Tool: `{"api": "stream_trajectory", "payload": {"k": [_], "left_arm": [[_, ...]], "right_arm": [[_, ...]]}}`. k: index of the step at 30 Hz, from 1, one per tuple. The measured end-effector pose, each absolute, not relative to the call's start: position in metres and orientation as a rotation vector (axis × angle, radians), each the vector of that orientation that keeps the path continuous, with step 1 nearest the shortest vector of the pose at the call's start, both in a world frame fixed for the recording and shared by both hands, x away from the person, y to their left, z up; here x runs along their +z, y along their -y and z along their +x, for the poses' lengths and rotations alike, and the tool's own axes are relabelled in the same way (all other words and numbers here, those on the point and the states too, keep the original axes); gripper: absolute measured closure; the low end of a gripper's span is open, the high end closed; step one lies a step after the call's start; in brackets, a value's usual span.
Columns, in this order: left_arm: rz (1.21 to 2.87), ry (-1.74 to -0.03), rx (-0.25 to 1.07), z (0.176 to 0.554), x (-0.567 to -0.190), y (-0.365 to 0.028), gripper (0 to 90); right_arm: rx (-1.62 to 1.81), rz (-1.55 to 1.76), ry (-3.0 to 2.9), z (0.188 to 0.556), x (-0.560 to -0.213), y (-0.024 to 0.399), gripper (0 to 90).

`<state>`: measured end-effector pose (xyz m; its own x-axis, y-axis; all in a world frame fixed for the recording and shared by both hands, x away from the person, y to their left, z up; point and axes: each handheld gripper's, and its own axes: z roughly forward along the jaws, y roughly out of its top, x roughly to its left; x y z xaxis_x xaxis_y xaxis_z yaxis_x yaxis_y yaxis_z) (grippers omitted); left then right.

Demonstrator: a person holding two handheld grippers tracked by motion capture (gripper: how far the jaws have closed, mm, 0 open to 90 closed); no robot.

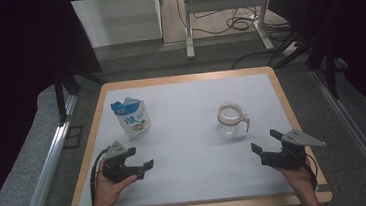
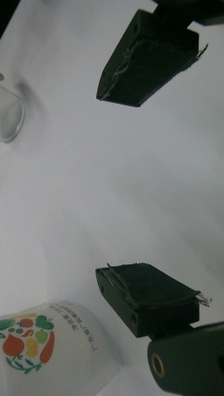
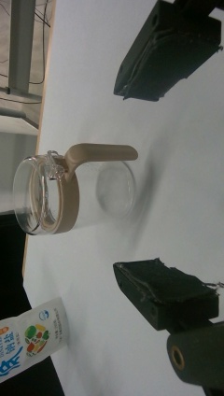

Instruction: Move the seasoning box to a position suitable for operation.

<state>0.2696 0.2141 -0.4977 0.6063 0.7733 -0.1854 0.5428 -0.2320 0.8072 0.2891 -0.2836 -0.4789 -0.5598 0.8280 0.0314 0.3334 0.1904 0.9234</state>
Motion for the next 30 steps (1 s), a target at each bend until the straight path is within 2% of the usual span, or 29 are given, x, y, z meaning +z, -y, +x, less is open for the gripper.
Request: {"api": "stream_trajectory", "payload": {"k": [11, 18, 30], "left_arm": [[1.907, -1.050, 0.315, 0.271, -0.500, -0.220, 14.5], [1.928, -1.037, 0.281, 0.272, -0.505, -0.217, 14.5], [1.934, -1.035, 0.238, 0.275, -0.509, -0.215, 14.6]], "right_arm": [[1.346, 1.063, -1.999, 0.289, -0.478, 0.285, 13.2], [1.329, 1.012, -2.015, 0.295, -0.463, 0.280, 13.2], [1.266, 1.014, -2.107, 0.344, -0.426, 0.263, 9.7]]}}
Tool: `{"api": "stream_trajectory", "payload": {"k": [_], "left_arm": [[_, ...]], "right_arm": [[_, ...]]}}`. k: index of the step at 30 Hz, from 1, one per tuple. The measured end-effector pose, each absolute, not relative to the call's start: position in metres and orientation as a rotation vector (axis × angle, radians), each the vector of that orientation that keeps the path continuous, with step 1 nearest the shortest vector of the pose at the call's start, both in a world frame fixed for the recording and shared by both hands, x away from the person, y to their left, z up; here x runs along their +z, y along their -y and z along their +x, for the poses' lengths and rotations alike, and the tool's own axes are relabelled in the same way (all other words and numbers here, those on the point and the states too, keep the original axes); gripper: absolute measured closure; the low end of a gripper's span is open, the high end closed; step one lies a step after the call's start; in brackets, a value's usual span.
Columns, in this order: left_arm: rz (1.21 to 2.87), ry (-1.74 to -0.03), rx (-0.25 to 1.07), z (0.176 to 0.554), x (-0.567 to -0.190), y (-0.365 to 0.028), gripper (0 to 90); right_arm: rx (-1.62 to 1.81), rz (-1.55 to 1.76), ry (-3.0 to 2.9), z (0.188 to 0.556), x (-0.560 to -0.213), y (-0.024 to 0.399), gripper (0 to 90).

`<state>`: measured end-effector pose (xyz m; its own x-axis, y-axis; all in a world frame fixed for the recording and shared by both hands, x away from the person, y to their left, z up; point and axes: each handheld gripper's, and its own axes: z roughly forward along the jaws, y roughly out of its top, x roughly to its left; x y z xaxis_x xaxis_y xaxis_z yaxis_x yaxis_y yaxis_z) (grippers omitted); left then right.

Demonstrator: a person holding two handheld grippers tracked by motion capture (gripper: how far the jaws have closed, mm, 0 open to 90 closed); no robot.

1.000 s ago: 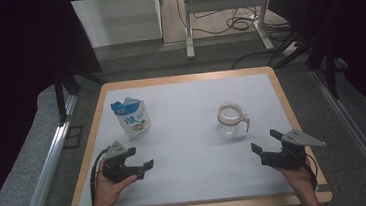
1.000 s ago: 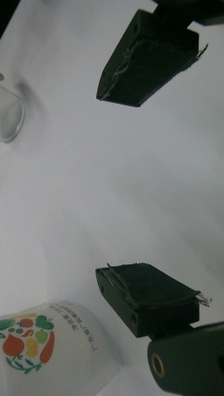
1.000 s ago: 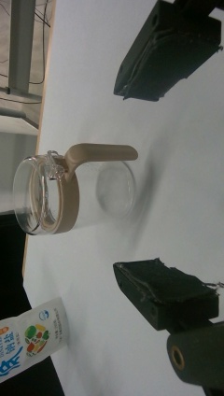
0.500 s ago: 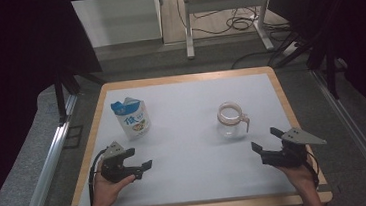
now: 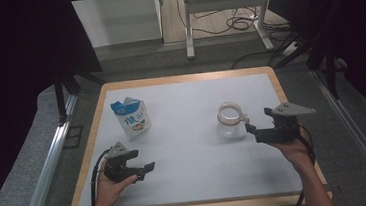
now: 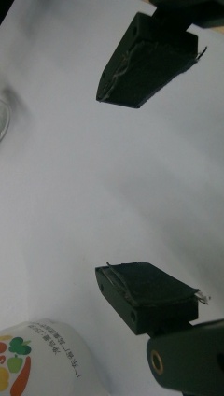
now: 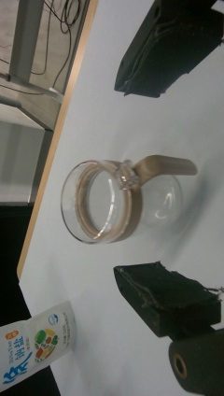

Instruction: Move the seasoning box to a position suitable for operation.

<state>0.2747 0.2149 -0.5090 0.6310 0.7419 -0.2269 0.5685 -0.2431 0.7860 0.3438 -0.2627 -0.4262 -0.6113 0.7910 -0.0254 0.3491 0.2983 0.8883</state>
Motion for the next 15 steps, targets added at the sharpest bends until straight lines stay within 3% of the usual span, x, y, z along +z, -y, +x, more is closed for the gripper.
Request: {"api": "stream_trajectory", "payload": {"k": [15], "left_arm": [[1.947, -1.029, 0.223, 0.275, -0.510, -0.214, 14.6]], "right_arm": [[1.194, 1.039, -2.296, 0.409, -0.435, 0.213, 5.0]]}}
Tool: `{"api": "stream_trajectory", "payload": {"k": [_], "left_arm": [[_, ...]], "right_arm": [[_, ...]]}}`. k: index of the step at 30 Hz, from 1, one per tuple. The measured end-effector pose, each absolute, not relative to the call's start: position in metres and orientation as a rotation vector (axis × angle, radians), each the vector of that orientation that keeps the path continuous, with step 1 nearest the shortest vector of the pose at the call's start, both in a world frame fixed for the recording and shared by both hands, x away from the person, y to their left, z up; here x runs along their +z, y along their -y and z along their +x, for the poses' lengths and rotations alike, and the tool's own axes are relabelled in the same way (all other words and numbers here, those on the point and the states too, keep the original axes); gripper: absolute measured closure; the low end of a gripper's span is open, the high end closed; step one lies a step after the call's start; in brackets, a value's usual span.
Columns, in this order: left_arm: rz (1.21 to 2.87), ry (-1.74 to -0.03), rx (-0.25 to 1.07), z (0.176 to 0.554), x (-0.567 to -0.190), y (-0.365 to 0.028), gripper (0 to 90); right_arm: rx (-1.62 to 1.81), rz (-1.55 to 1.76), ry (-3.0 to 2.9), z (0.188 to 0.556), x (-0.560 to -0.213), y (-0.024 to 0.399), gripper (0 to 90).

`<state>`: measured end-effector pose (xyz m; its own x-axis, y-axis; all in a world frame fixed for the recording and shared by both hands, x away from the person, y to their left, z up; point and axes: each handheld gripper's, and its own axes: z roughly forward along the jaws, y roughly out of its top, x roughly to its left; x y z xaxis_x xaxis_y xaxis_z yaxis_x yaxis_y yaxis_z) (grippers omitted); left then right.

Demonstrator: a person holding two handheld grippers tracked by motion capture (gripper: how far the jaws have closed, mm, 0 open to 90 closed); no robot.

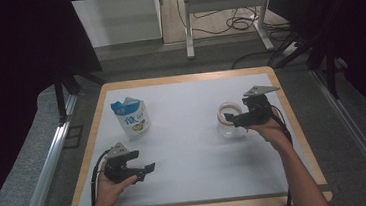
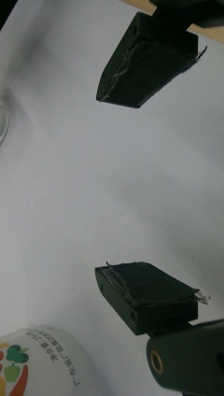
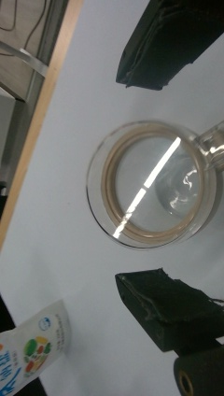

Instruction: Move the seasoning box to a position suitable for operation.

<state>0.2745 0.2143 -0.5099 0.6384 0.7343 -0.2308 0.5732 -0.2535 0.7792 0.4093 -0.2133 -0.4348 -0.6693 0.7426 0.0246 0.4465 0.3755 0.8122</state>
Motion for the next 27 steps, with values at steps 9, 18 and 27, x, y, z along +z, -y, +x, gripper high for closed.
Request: {"api": "stream_trajectory", "payload": {"k": [9, 18, 27], "left_arm": [[1.957, -1.035, 0.217, 0.276, -0.513, -0.213, 14.6], [1.965, -1.037, 0.219, 0.276, -0.513, -0.213, 14.6], [1.963, -1.039, 0.223, 0.276, -0.513, -0.214, 14.6]], "right_arm": [[1.167, 1.066, -2.352, 0.426, -0.452, 0.200, 4.3], [1.079, 1.077, -2.423, 0.439, -0.472, 0.193, 6.7], [1.080, 1.055, -2.428, 0.439, -0.473, 0.192, 10.8]]}}
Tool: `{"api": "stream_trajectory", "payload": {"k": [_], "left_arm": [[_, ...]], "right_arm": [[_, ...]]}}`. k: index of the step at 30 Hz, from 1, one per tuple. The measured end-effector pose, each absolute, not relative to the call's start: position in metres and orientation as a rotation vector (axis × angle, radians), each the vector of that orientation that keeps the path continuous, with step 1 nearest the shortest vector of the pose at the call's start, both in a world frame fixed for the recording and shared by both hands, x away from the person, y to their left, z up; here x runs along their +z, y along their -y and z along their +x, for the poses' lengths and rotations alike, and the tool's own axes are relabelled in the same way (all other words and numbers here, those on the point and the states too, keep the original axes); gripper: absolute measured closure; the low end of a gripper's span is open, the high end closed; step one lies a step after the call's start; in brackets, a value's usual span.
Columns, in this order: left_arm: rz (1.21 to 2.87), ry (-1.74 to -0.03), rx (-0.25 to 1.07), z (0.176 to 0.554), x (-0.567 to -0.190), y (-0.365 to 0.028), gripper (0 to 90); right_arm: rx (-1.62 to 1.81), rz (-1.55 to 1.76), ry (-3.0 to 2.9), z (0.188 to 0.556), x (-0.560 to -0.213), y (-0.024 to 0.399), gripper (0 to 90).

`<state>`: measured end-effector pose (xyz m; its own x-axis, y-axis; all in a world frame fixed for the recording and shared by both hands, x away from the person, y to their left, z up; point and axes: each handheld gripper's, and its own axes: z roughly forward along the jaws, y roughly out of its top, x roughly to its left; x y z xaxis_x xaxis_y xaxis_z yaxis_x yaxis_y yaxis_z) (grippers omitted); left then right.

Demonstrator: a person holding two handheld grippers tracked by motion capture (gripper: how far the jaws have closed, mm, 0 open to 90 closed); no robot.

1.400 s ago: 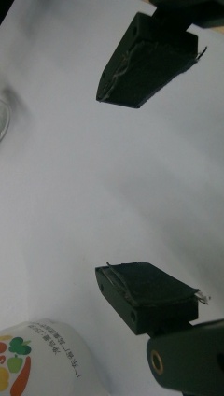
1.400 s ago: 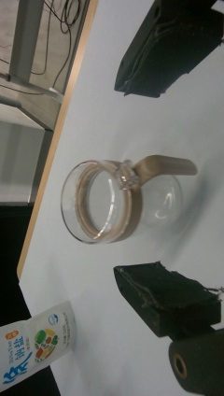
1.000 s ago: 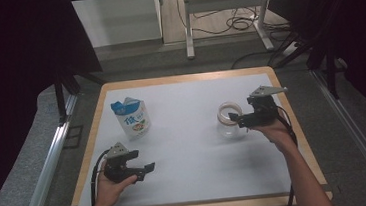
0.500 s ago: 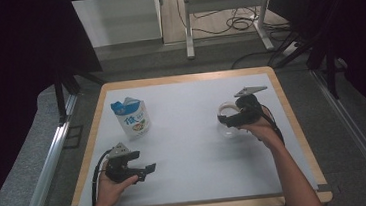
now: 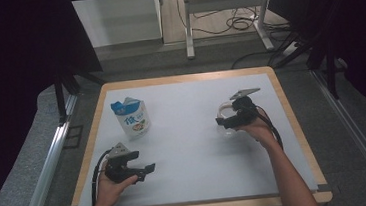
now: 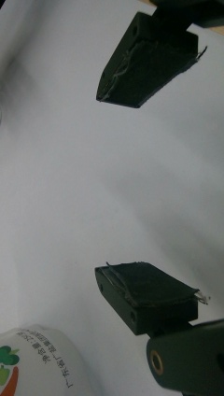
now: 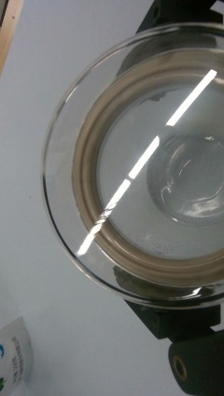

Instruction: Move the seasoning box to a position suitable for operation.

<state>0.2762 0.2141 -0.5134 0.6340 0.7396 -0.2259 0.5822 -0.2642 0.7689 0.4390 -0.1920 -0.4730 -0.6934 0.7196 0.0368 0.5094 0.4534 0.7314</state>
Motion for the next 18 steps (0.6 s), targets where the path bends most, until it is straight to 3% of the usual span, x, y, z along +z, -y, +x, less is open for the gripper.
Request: {"api": "stream_trajectory", "payload": {"k": [18], "left_arm": [[1.951, -1.041, 0.216, 0.276, -0.512, -0.217, 14.7]], "right_arm": [[1.100, 1.021, -2.447, 0.421, -0.454, 0.194, 11.3]]}}
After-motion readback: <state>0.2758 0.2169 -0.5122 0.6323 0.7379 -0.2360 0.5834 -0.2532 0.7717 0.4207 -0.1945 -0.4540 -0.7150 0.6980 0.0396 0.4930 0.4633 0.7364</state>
